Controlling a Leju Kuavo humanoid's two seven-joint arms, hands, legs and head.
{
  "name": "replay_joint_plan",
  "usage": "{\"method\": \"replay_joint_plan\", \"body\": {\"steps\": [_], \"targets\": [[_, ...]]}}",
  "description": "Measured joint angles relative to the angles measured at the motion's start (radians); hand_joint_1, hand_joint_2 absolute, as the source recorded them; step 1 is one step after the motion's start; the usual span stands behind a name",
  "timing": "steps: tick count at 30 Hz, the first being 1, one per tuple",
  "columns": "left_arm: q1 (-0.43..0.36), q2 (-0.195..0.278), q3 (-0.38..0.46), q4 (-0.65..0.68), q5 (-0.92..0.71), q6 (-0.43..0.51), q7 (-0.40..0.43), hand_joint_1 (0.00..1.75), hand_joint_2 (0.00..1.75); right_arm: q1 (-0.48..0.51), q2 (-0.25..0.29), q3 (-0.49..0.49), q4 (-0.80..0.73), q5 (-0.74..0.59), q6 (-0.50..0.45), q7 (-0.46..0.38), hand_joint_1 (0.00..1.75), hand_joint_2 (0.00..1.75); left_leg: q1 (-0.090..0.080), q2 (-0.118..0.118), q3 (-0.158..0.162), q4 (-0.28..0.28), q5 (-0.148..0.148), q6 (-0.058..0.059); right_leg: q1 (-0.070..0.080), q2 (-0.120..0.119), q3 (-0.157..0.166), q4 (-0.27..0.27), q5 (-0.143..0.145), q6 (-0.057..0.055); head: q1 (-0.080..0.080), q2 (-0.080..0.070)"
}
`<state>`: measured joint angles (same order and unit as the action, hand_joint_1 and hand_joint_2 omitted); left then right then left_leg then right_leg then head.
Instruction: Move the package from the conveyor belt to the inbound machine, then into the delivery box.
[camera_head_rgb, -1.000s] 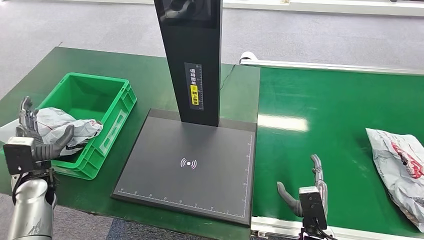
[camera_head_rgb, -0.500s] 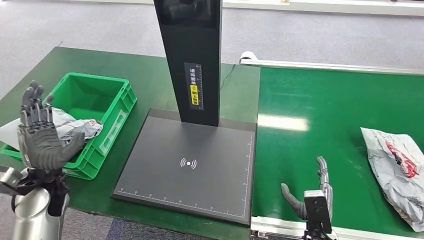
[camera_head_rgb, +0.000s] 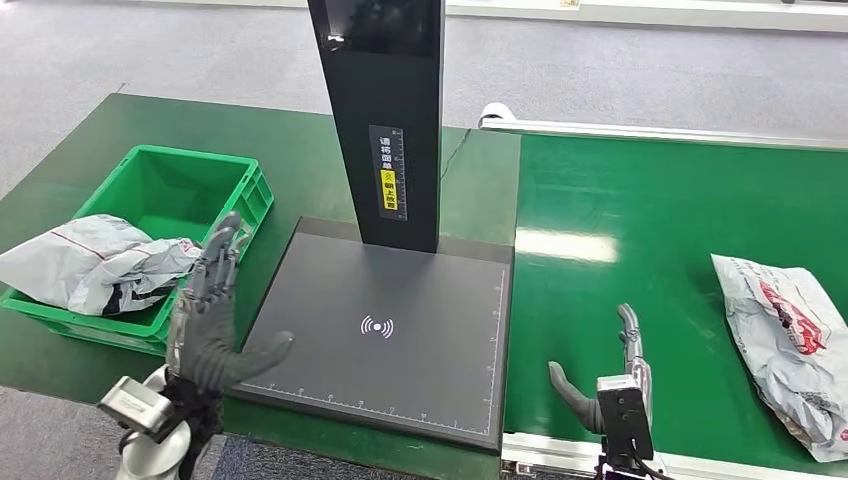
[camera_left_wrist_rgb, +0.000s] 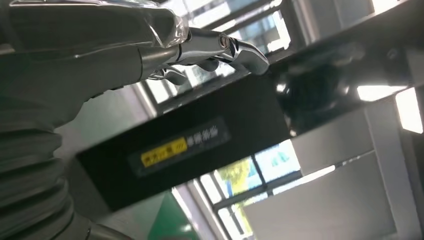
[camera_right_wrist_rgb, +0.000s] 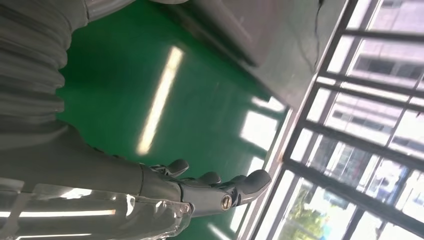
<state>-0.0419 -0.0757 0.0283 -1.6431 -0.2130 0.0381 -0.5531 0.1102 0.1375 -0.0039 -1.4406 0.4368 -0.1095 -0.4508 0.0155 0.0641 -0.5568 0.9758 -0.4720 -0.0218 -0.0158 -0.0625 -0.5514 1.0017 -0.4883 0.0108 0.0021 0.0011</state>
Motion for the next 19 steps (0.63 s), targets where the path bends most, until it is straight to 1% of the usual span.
{"method": "replay_joint_plan", "body": {"steps": [4,7,13,19], "targets": [[0.011,-0.033,-0.072,0.107,0.019,0.016,-0.010,0.00,1.75,-0.020,0.007,0.054,0.002,0.001,0.023,0.011,0.00,1.75,0.000,0.000,0.000,0.000,0.000,0.000,0.000,0.000,0.000,0.000,0.000,0.000,0.000,0.000],[0.014,-0.054,-0.101,0.192,0.036,0.013,-0.016,0.00,1.75,-0.030,0.009,0.086,0.008,-0.006,0.026,0.018,0.00,1.75,0.000,0.000,0.000,0.000,0.000,0.000,0.000,0.000,0.000,0.000,0.000,0.000,0.000,0.000],[0.013,-0.078,-0.111,0.312,0.039,0.009,-0.019,0.00,1.75,-0.033,0.006,0.109,0.014,-0.024,0.014,0.019,0.00,1.75,0.000,0.000,0.000,0.000,0.000,0.000,0.000,0.000,-0.001,0.000,0.000,0.000,0.000,0.000],[0.013,-0.081,-0.101,0.358,0.047,-0.022,-0.019,0.00,1.75,-0.033,0.001,0.118,0.017,-0.030,0.011,0.018,0.00,1.75,0.000,0.000,0.000,0.000,0.000,0.000,0.000,0.000,0.000,0.000,0.000,0.000,0.000,0.000]]}}
